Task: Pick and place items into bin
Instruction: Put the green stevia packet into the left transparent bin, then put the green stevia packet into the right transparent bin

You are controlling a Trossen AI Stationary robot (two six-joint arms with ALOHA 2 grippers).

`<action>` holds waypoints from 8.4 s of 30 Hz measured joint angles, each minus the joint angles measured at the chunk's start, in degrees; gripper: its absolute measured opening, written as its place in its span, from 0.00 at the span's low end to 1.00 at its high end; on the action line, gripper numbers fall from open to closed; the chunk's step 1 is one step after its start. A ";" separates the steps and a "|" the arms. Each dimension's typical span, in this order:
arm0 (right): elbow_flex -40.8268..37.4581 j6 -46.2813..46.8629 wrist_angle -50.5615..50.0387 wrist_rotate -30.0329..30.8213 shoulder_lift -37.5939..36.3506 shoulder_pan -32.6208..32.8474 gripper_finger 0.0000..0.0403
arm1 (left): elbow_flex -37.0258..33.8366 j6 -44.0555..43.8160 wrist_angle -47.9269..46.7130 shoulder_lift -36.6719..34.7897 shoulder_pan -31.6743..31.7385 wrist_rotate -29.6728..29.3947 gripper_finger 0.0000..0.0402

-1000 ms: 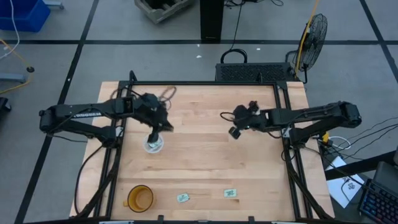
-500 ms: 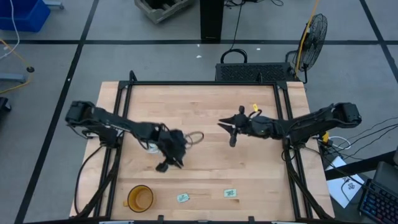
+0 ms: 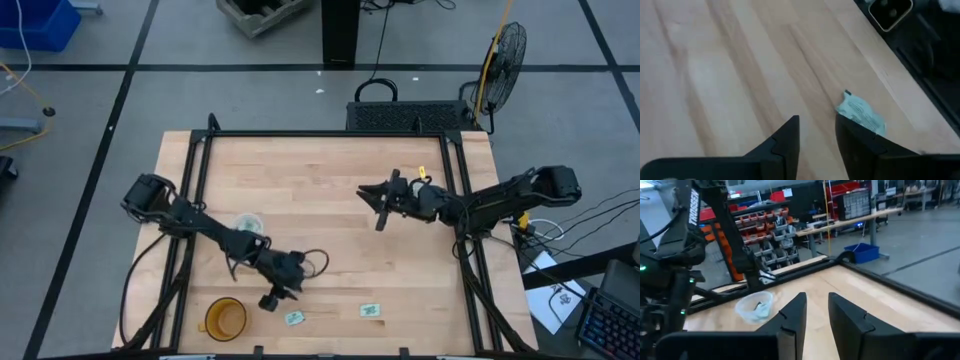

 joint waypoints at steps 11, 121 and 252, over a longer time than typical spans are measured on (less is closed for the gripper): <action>0.00 0.89 1.53 -4.19 0.02 2.95 0.18 | 0.09 1.41 3.97 3.17 -2.21 1.65 0.41; 21.99 13.25 -52.15 0.25 12.62 32.07 0.19 | 0.44 18.70 -38.35 -41.59 24.15 -25.09 0.17; 14.97 36.31 -17.86 5.15 38.56 47.50 0.30 | 0.39 17.77 -38.66 -41.59 24.61 -24.55 0.17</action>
